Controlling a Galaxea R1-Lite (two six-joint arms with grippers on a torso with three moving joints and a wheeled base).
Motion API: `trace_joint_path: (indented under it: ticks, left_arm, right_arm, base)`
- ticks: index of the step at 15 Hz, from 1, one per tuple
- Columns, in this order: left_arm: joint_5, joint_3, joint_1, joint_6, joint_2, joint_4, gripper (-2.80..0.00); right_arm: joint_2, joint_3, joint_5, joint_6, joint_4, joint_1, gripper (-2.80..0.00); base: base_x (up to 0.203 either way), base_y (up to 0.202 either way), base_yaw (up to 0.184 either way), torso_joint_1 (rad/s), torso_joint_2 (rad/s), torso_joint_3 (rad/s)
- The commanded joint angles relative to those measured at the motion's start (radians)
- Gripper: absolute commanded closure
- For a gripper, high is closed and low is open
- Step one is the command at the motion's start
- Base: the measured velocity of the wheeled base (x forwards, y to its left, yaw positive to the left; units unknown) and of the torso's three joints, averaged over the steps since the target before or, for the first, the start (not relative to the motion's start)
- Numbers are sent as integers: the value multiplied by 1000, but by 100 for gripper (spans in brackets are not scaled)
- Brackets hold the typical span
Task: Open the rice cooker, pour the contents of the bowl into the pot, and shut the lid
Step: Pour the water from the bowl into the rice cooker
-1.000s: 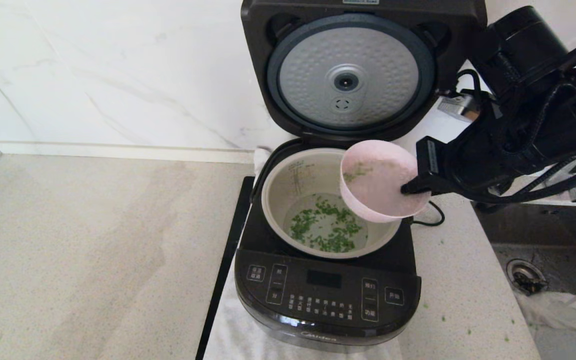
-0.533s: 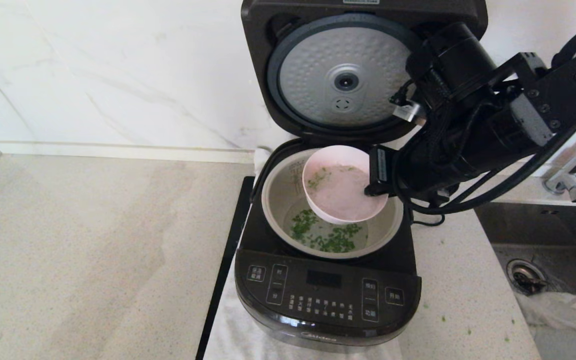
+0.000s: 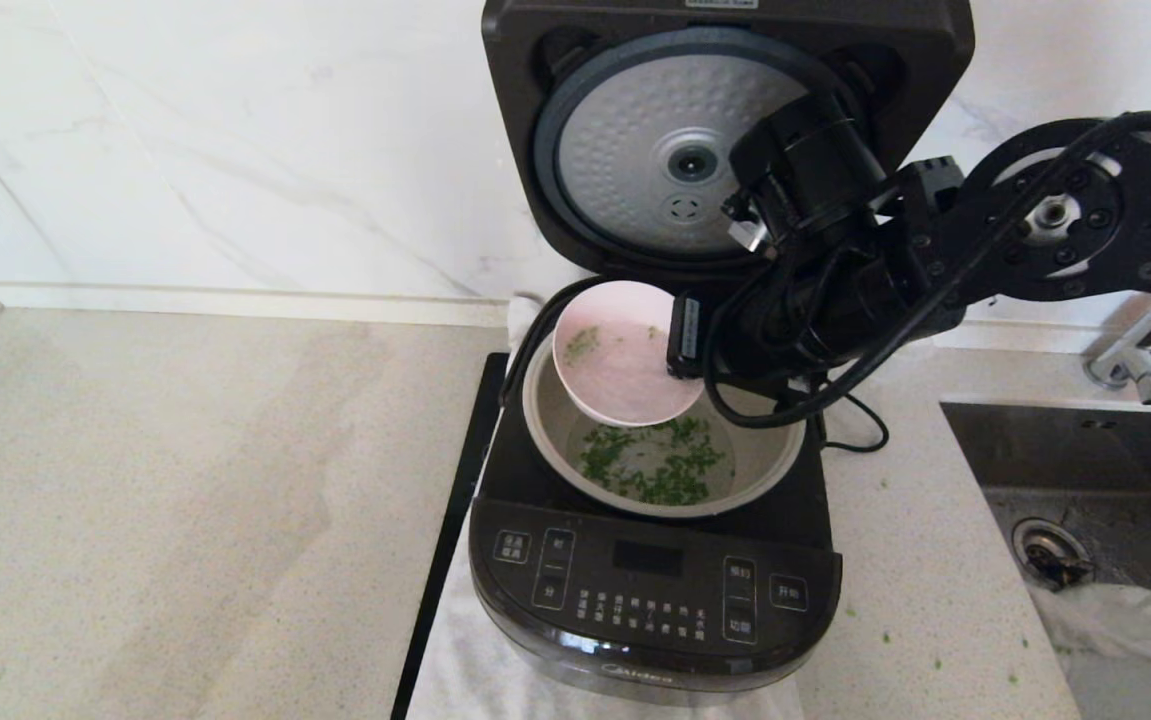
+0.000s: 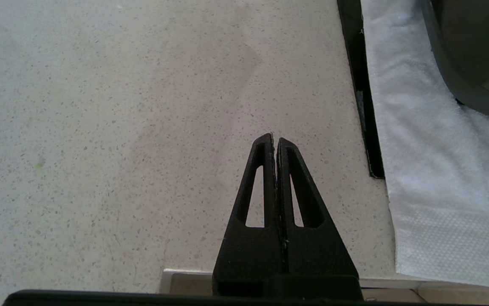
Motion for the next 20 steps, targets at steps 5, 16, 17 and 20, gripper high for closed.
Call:
trace_joint_path:
  ticks: [5,16,17,20]
  left_arm:
    - [0,0,1,1,-1,1,0]
    - [0,0,0,1,-1,1,0]
    - [0,0,1,1,-1,1,0]
    - [0,0,0,1,-1,1,0]
  right_arm:
    - [-1,11,-143,0,-56,0,0]
    - [-80,526,-496,-453,-1010,23,0]
    - [-73,565,-524,-521,-1130,32,0]
    - [-27,648,-584,-723,-1449,54,0]
  base:
    - [0,0,0,0,0,0]
    - [0,0,0,0,0,0]
    - [0,0,0,0,0,0]
    - [0,0,0,0,0,0]
